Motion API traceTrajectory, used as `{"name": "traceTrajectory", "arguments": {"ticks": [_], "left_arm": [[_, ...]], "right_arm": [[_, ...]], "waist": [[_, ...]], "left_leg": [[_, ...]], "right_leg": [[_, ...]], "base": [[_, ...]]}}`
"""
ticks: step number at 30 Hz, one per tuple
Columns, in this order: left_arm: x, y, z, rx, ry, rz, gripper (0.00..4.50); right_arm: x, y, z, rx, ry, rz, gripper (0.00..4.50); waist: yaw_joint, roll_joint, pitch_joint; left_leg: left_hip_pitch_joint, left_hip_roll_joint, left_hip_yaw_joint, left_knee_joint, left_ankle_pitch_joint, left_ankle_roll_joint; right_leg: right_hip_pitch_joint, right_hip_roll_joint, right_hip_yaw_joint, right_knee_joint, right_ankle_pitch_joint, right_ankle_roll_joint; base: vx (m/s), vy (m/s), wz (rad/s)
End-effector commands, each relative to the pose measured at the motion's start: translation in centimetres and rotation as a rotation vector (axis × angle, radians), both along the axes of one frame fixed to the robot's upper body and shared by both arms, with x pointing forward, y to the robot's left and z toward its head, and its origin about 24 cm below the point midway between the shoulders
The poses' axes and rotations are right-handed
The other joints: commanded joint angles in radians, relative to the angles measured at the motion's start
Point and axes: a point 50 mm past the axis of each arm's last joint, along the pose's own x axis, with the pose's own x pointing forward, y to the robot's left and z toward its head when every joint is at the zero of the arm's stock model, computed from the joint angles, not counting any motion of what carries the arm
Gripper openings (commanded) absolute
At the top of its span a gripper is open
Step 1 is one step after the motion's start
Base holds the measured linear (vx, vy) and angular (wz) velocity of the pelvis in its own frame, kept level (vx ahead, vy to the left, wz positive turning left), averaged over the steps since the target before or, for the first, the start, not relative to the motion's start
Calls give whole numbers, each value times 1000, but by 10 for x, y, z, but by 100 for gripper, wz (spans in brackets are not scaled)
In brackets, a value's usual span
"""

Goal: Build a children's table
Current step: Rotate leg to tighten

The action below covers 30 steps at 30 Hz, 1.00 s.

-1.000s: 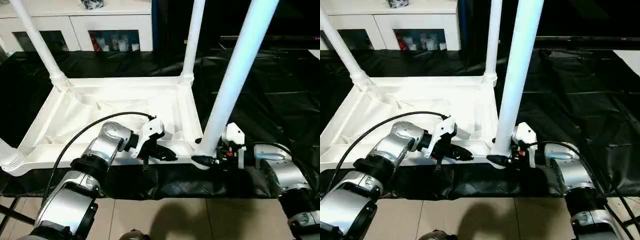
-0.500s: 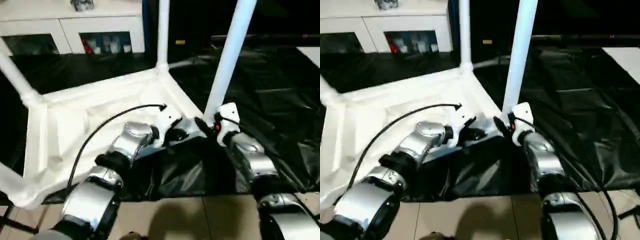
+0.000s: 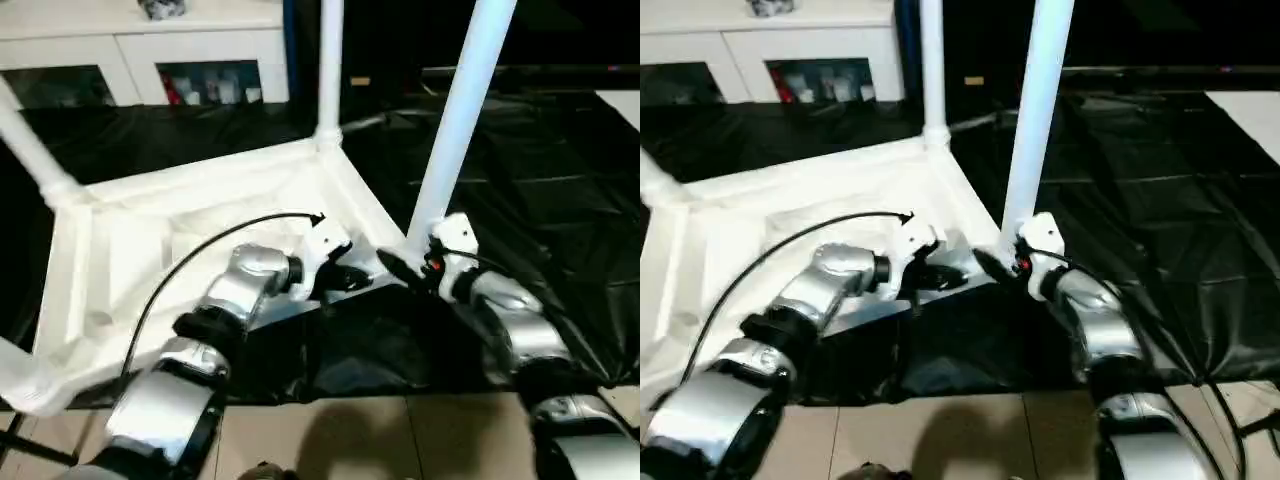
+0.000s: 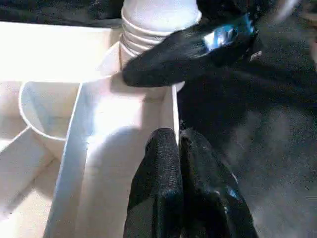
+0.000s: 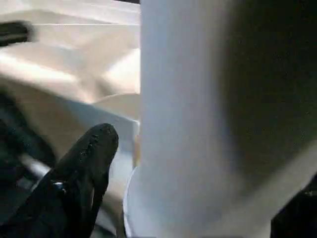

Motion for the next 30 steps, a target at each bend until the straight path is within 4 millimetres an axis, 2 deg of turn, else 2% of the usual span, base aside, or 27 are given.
{"name": "traceTrajectory", "arguments": {"ticks": [1, 4, 5, 6, 7, 10, 11, 13, 16, 18, 20, 24, 26, 27, 29, 30], "left_arm": [[-6, -21, 19, -72, -58, -170, 0], [-9, -12, 19, -62, -44, -221, 0], [-9, -10, 19, -58, -41, -229, 0], [-9, -9, 19, -57, -39, -231, 0], [-9, -8, 18, -54, -35, -237, 0], [-10, -2, 18, -45, -24, -257, 0], [-11, -1, 18, -45, -20, -262, 0], [-12, -1, 18, -44, -8, -278, 0], [-13, 0, 18, -40, 0, -291, 0], [-14, -1, 17, -39, 1, -293, 0], [-13, -1, 17, -40, -4, -289, 0], [-8, -9, 18, -43, -41, -206, 0], [-2, -16, 17, -39, -59, -117, 0], [-1, -17, 17, -39, -63, -99, 0], [1, -20, 17, -34, -69, -68, 0], [3, -23, 16, -26, -72, -31, 0]], "right_arm": [[-15, 27, -11, -19, 77, 242, 387], [-25, 19, -10, -15, 112, 355, 387], [-28, 17, -10, -16, 125, 396, 387], [-29, 16, -10, -17, 129, 404, 387], [-32, 14, -10, -19, 141, 432, 362], [-40, 8, -11, -45, 186, 511, 352], [-42, 6, -12, -51, 195, 525, 344], [-44, 5, -13, -52, 209, 540, 319], [-47, 7, -12, -40, 215, 555, 312], [-48, 9, -12, -32, 219, 564, 284], [-48, 10, -12, -24, 219, 559, 281], [-37, 17, -15, 9, 183, 414, 274], [-25, 20, -21, -9, 172, 243, 272], [-22, 20, -22, -20, 171, 200, 272], [-18, 20, -24, -28, 168, 137, 272], [-13, 21, -26, -31, 166, 61, 271]], "waist": [[4, -18, -64], [9, -16, -63], [13, -17, -62], [15, -16, -63], [16, -15, -62], [23, -16, -63], [27, -14, -64], [29, -17, -64], [29, -16, -64], [29, -15, -65], [29, -16, -65], [28, -15, -62], [12, -16, -56], [10, -17, -55], [5, -16, -55], [0, -16, -53]], "left_leg": [[22, 153, -75, -74, -154, 105], [25, 154, -75, -76, -171, 96], [28, 156, -75, -78, -184, 82], [29, 157, -76, -79, -183, 76], [29, 157, -76, -80, -184, 70], [31, 156, -74, -78, -172, 66], [28, 155, -76, -77, -162, 69], [27, 155, -76, -76, -161, 70], [27, 155, -77, -77, -163, 68], [29, 156, -77, -78, -163, 63], [30, 156, -77, -78, -165, 61], [28, 157, -78, -80, -183, 46], [33, 155, -84, -88, -257, -11], [37, 153, -86, -86, -282, -33], [37, 151, -86, -86, -285, -45], [33, 152, -89, -89, -286, -47]], "right_leg": [[44, -135, 75, -56, -49, -266], [40, -135, 77, -59, -88, -260], [39, -135, 78, -62, -106, -256], [38, -136, 78, -60, -107, -257], [37, -134, 78, -60, -106, -259], [36, -136, 80, -57, -84, -261], [38, -139, 79, -56, -72, -262], [40, -141, 79, -57, -75, -260], [39, -139, 78, -59, -89, -257], [38, -137, 78, -59, -87, -254], [37, -138, 78, -58, -84, -256], [36, -142, 80, -63, -118, -255], [30, -142, 81, -74, -220, -250], [32, -146, 84, -81, -266, -239], [30, -147, 86, -82, -275, -236], [33, -147, 87, -83, -276, -231]], "base": [[0, 0, 0], [0, 0, 0], [0, 0, 0], [0, 0, 0], [0, 0, 0], [0, 0, 0], [0, 0, 0], [0, 0, 0], [0, 0, 0], [0, 0, 0], [0, 0, 0], [0, 0, 0], [0, 0, 0], [0, 0, 0], [0, 0, 0], [0, 0, 0]]}}
